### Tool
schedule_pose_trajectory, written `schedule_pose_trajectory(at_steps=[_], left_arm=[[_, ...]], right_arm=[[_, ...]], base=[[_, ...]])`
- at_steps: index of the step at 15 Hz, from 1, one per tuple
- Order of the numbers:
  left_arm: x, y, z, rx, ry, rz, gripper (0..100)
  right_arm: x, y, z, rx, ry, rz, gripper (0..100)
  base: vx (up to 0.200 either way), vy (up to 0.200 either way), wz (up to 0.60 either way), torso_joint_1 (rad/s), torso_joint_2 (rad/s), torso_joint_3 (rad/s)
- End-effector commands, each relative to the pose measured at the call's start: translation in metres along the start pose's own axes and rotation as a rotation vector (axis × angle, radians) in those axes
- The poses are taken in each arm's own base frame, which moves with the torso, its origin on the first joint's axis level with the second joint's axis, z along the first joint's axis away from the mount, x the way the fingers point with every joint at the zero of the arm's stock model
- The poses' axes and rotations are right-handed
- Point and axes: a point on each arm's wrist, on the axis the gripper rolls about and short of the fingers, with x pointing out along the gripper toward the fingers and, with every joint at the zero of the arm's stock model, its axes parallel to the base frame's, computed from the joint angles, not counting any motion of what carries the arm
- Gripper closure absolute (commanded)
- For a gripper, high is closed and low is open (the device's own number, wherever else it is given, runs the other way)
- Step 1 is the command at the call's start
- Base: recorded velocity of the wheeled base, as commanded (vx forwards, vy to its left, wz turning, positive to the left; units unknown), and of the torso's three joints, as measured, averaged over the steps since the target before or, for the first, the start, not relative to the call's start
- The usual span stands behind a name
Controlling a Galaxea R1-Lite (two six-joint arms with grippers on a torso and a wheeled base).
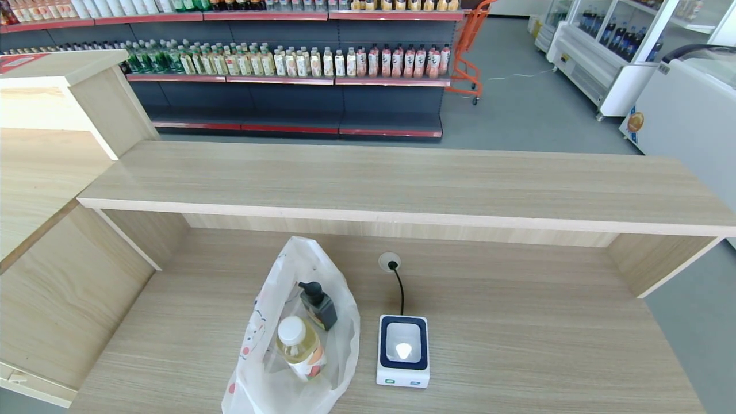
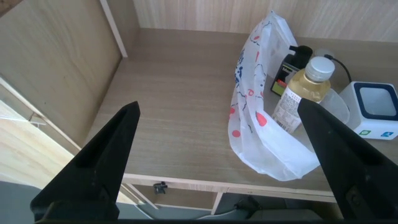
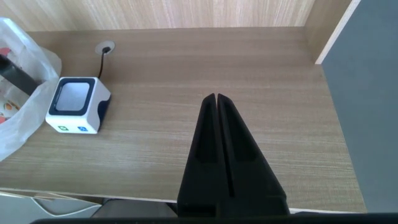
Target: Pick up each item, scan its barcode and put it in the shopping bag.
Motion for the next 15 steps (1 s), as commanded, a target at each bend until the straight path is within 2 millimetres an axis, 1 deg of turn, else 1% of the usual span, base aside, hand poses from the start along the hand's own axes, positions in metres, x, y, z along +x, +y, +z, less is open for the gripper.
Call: schedule_pose_trajectory(at_steps=[1,15], left_arm=[[0.0,0.0,0.0,0.0,-0.001,0.0,0],[0.0,0.0,0.0,0.0,-0.001,0.0,0]], right_arm=[[0.0001,0.0,0.0,-0.001,0.002,0.001,100],[0.0001,0.0,0.0,0.0,0.002,0.002,100]], base=[[0.0,0.0,0.0,0.0,0.0,0.0],[0.0,0.0,0.0,0.0,0.0,0.0]])
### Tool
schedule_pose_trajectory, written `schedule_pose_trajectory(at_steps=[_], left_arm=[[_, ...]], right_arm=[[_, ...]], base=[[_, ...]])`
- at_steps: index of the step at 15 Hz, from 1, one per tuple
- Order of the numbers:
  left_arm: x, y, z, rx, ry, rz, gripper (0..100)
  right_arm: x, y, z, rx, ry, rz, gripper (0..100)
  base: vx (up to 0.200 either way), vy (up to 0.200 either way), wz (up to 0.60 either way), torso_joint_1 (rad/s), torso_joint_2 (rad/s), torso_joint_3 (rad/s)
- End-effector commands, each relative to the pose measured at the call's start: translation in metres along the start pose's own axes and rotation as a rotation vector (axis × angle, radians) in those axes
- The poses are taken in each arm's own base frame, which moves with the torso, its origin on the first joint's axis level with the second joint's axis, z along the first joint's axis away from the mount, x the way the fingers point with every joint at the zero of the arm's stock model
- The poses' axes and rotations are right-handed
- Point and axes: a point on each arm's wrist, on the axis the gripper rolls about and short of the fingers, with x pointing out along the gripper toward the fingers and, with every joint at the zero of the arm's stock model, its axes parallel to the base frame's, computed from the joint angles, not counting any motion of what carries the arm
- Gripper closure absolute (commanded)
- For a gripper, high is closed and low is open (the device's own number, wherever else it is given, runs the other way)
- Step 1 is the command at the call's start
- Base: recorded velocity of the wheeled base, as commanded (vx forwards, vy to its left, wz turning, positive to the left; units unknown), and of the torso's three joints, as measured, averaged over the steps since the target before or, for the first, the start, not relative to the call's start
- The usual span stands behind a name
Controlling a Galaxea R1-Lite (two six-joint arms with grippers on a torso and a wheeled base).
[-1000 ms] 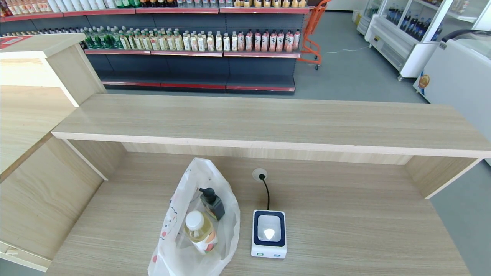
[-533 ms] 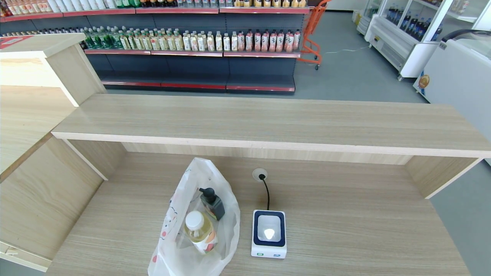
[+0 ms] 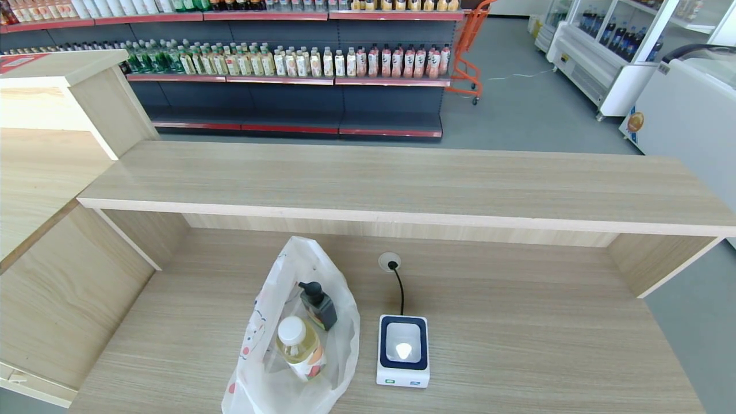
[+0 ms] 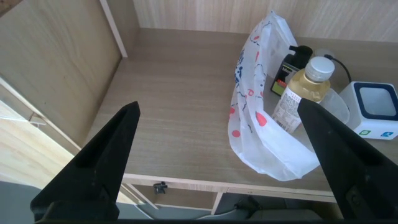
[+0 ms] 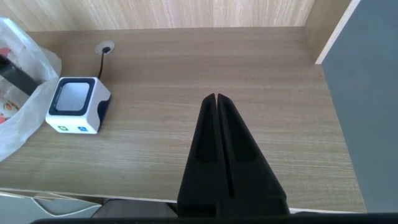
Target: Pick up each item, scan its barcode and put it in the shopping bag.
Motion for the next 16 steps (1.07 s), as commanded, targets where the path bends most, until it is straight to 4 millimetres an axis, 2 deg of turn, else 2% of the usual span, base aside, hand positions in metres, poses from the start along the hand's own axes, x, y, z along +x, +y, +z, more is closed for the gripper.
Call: schedule_pose_trajectory(at_steps=[1,16], left_arm=[[0.0,0.0,0.0,0.0,-0.001,0.0,0],[0.0,0.0,0.0,0.0,-0.001,0.0,0]], right_arm=[[0.0001,0.0,0.0,0.0,0.001,0.001,100],[0.0001,0.0,0.0,-0.002,0.001,0.001,100]], base=[[0.0,0.0,0.0,0.0,0.0,0.0],[0.0,0.0,0.0,0.0,0.0,0.0]])
